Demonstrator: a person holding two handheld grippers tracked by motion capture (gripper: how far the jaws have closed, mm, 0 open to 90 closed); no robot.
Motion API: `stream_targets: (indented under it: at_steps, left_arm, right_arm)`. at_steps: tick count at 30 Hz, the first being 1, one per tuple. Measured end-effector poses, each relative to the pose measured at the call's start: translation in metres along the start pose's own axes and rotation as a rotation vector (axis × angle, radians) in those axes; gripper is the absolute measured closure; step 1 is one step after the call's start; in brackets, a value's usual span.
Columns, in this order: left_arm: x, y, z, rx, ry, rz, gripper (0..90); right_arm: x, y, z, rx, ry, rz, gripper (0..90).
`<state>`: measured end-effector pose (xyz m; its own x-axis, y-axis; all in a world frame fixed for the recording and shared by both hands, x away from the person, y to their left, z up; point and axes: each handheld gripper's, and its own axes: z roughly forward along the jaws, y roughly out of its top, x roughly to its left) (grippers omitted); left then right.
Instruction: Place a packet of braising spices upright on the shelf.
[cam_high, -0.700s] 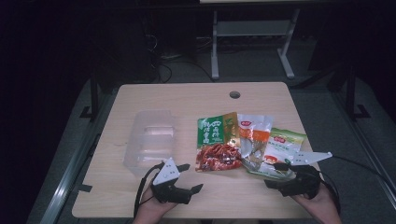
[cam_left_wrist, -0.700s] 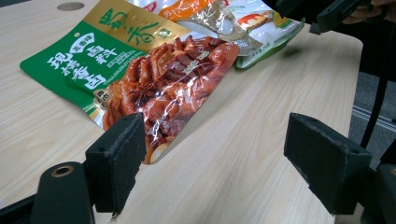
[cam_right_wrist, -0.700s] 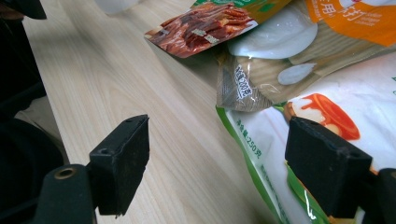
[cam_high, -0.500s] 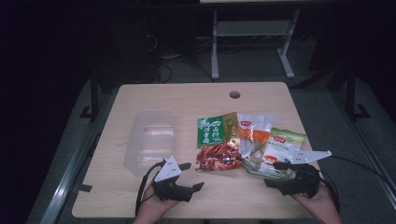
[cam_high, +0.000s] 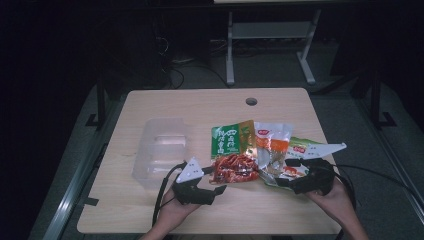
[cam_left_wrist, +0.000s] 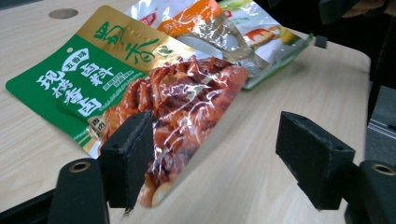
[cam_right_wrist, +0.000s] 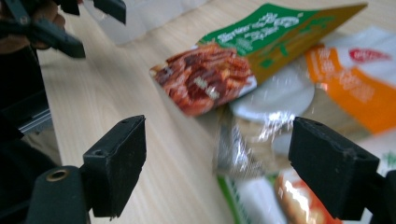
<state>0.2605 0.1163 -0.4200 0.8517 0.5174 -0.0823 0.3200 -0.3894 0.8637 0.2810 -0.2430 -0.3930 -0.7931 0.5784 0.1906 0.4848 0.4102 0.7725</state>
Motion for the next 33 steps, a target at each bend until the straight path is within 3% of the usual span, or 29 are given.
stream_targets:
  at_steps: [5, 13, 21, 26, 29, 33]
  left_arm:
    - [0.003, 0.005, 0.02, 0.022, 0.024, 0.022, 29.2]
    - [0.013, 0.001, 0.039, 0.06, 0.075, 0.023, 38.7]
    - [0.022, -0.007, 0.048, 0.127, 0.077, -0.017, 50.9]
    - [0.025, -0.01, 0.05, 0.162, 0.087, -0.005, 57.0]
    - [0.027, -0.014, 0.054, 0.186, 0.074, -0.037, 60.1]
    - [0.027, -0.015, 0.057, 0.205, 0.08, -0.035, 60.5]
  right_arm:
    - [-0.008, 0.029, 0.018, 0.049, 0.009, -0.032, 17.3]
    - [-0.02, 0.061, 0.042, 0.11, 0.006, -0.024, 18.2]
    - [-0.039, 0.091, 0.068, 0.178, 0.006, -0.016, 18.4]
    - [-0.049, 0.101, 0.079, 0.195, -0.014, -0.001, 19.3]
    - [-0.059, 0.102, 0.094, 0.225, -0.018, 0.03, 20.8]
    - [-0.071, 0.099, 0.11, 0.263, -0.038, 0.062, 21.9]
